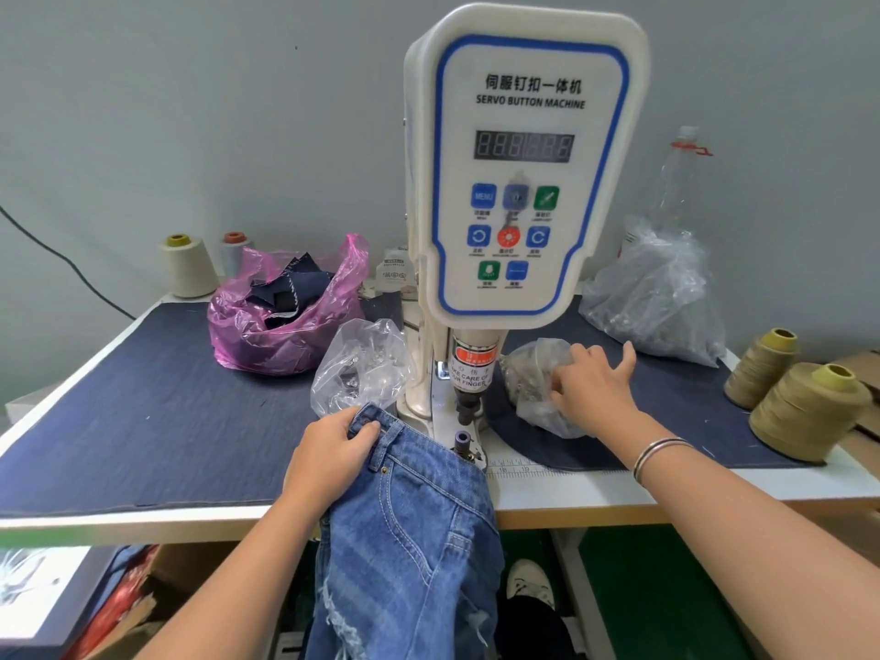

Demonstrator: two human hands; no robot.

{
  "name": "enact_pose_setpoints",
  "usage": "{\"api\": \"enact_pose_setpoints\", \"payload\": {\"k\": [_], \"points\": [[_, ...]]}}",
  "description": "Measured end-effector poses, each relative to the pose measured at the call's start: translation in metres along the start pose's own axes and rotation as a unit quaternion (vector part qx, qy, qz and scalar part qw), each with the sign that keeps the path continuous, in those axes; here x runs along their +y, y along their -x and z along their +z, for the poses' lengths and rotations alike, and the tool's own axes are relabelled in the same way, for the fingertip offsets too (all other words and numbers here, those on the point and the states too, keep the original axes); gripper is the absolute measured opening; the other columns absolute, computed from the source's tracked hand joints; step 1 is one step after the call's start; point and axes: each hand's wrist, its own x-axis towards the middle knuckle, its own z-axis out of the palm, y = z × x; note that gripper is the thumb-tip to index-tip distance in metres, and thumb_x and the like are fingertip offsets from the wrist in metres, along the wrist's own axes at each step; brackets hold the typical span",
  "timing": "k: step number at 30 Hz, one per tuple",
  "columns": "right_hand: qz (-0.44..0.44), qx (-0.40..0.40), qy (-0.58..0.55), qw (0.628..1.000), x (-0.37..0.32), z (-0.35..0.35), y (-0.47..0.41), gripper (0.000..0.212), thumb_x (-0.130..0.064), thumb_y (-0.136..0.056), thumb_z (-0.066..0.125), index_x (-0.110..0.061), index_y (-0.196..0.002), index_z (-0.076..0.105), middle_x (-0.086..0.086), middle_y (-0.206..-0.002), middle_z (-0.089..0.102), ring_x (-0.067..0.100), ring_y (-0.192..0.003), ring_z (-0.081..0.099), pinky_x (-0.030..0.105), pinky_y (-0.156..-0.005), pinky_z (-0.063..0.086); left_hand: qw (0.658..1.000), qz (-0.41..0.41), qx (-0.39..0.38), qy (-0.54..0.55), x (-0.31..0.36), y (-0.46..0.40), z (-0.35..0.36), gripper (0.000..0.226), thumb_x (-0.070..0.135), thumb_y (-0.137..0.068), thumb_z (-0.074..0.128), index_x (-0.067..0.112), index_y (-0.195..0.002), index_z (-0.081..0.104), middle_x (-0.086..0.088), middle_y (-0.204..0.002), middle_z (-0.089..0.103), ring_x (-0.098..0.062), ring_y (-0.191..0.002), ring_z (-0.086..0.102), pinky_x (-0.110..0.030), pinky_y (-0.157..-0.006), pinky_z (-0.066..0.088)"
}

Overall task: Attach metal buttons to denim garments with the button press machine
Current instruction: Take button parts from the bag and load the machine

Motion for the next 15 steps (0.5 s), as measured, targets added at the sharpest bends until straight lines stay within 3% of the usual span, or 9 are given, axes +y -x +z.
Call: {"api": "enact_pose_setpoints", "payload": {"k": [4,10,15], "points": [[-0.044,0.007,0.085,0.995,0.0003,-0.0011,-0.0012,0.022,-0.031,-0.095,0.045,-0.030,-0.104,0.065,-0.001,-0.115,0.044,0.022,-0.114,0.037,0.067,-0.107,-0.005,1.000,0.000,-0.007,0.003,0.0000,0.0006,-0.0007,0.023,0.035,-0.088,0.058,0.022,-0.068,0.058,0.001,-0.062,0.062,-0.020,-0.066,0.060,-0.037,-0.067,0.049],[-0.068,-0.008,0.122,0.990,-0.0008,-0.0065,-0.0039,0.021,-0.030,-0.092,0.051,-0.035,-0.104,0.067,-0.002,-0.124,0.043,0.023,-0.122,0.035,0.070,-0.104,-0.012,1.000,0.001,-0.011,0.012,0.0008,0.0013,-0.0016,0.026,0.043,-0.082,0.053,0.021,-0.069,0.059,0.000,-0.063,0.063,-0.021,-0.067,0.061,-0.038,-0.067,0.049],[-0.035,0.029,0.070,0.997,-0.0004,-0.0041,0.0052,0.018,-0.036,-0.093,0.048,-0.034,-0.091,0.065,-0.004,-0.105,0.038,0.022,-0.110,0.041,0.073,-0.103,-0.007,1.000,0.001,-0.005,-0.001,-0.0010,0.0002,0.0003,0.025,0.032,-0.089,0.059,0.023,-0.066,0.056,0.000,-0.062,0.061,-0.021,-0.065,0.059,-0.037,-0.066,0.049]]}}
